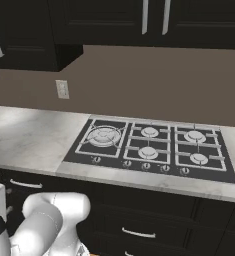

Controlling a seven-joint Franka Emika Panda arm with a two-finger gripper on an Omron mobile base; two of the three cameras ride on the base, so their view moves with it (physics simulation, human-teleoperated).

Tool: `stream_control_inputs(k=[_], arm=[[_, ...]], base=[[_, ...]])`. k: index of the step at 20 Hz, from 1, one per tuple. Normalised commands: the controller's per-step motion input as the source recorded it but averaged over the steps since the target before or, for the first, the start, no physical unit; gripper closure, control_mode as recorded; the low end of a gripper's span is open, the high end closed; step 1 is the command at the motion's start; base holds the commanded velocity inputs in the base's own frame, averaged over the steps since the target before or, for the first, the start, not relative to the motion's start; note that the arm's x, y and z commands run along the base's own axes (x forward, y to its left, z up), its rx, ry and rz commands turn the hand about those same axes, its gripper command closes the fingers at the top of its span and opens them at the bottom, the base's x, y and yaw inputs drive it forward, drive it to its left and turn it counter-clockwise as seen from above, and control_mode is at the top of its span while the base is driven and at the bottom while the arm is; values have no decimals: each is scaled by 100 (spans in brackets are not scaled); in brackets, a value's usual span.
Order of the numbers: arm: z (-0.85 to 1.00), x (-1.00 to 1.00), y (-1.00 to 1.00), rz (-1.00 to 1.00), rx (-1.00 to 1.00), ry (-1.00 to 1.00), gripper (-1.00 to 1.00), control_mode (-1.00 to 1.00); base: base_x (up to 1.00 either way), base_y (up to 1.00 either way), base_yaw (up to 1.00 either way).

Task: Take the pizza cutter from the drawer on the left and place it on the dining counter for cutting.

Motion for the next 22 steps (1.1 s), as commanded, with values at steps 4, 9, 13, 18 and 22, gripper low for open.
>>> stream_control_inputs(k=[4,9,13,18,22], arm=[[-21,33,8,10,-3,-6,-100,-100],[-21,27,18,7,-2,-2,-100,-100],[-23,19,32,1,-2,0,-100,-100],[-34,22,34,0,-3,-1,-100,-100],[-35,24,33,0,-4,-4,-100,-100]], base=[[0,0,0],[0,0,0],[0,0,0],[0,0,0],[0,0,0]])
